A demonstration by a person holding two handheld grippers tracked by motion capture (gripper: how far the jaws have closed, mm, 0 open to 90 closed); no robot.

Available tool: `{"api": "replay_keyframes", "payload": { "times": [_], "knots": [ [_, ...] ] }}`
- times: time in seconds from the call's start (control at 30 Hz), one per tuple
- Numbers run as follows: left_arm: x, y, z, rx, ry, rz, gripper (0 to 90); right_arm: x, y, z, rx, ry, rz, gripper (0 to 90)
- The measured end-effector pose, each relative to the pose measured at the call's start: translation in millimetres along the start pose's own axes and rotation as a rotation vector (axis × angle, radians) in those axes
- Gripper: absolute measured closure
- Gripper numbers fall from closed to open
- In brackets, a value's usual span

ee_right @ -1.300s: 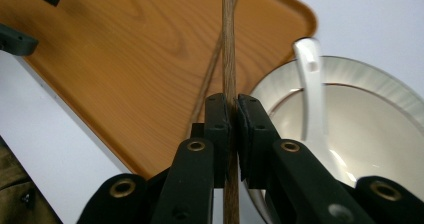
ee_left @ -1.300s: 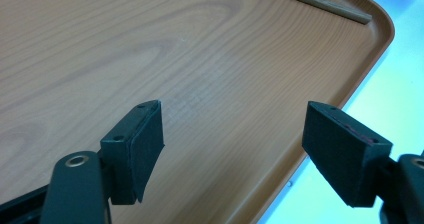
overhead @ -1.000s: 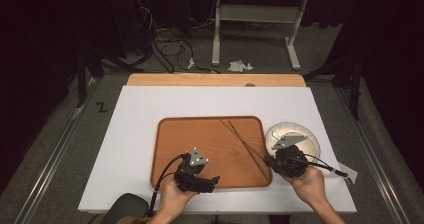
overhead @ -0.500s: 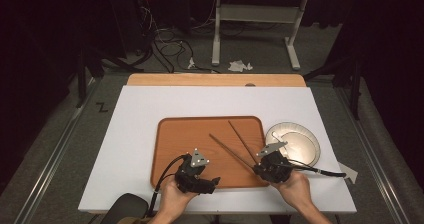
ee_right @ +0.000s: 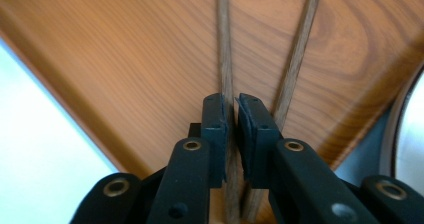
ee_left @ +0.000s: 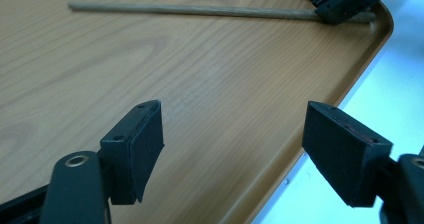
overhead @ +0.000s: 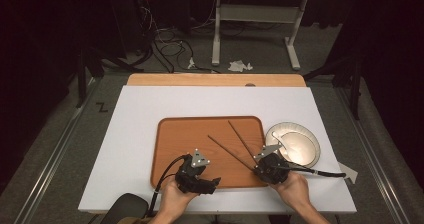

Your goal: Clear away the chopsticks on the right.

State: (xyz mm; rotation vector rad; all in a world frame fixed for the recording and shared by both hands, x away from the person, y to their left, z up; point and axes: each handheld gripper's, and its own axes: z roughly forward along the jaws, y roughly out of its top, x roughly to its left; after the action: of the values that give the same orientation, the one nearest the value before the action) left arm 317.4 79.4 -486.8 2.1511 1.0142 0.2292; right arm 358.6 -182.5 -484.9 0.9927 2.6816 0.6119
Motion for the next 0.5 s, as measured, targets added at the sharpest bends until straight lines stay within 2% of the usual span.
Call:
{"api": "replay_keyframes", "payload": {
  "times": [0.3, 0.5],
  "knots": [
    [-0.2, -0.1, -0.2, 0.000, 0.000, 0.001, 24.8, -5.8, -1.9, -0.4, -0.012, -0.028, 0.043, 84.3],
    [-0.5, -0.2, 1.4, 0.001, -0.002, -0.001, 24.8, -3.0, -3.6, -1.3, -0.038, -0.033, 0.017, 78.7]
  ]
}}
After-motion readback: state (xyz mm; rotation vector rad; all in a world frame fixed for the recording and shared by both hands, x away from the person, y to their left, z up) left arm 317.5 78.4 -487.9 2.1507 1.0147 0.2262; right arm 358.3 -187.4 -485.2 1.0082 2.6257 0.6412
